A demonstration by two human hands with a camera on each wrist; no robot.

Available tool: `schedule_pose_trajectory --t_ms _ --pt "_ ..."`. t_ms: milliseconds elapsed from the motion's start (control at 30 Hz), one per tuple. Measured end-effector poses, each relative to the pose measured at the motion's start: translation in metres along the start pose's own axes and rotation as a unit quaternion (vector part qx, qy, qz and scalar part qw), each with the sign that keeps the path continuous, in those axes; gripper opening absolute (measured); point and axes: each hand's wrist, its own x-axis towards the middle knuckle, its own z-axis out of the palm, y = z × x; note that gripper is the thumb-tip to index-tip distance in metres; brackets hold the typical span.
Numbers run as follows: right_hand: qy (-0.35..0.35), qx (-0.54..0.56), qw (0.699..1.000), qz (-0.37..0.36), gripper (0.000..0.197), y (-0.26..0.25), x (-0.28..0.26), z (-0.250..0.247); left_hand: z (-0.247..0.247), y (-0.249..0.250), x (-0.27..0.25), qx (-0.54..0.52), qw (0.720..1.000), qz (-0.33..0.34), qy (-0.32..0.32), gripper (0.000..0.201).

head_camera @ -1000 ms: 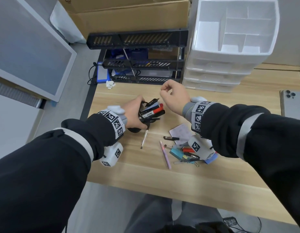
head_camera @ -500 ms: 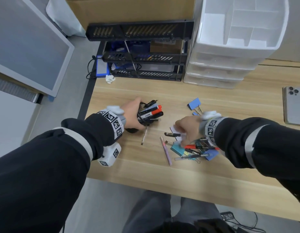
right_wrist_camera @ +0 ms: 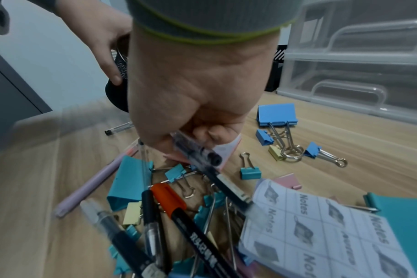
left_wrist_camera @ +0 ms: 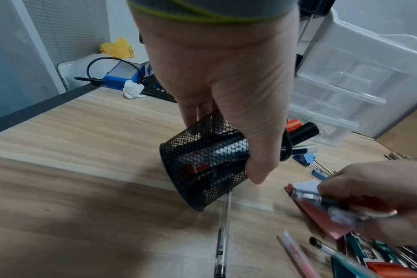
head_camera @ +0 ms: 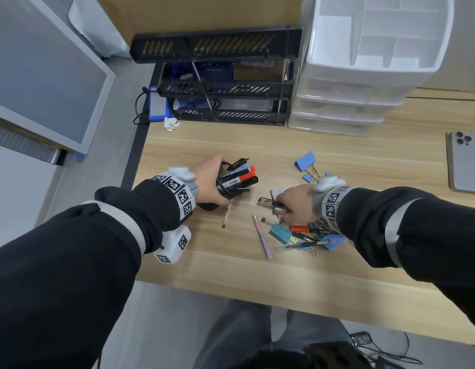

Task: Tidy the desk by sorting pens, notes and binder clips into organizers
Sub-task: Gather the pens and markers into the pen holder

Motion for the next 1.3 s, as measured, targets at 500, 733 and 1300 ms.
schedule_pose_trajectory --t_ms 500,733,1300 --pt "0.007 0.083 0.996 0.009 0.019 0.009 0.007 -0.001 -0.001 -0.005 -0.007 0.003 1.0 -0.018 0.0 0.099" --pt "0.003 0.293 0.955 0.04 0.021 0.006 0.007 -0.004 0.002 -0.002 -0.007 0.0 1.0 -0.012 -0.001 0.099" --pt "0.027 0.09 0.995 0.025 0.024 -0.024 0.019 0.013 0.008 -0.009 -0.012 0.0 1.0 -0.007 -0.004 0.094"
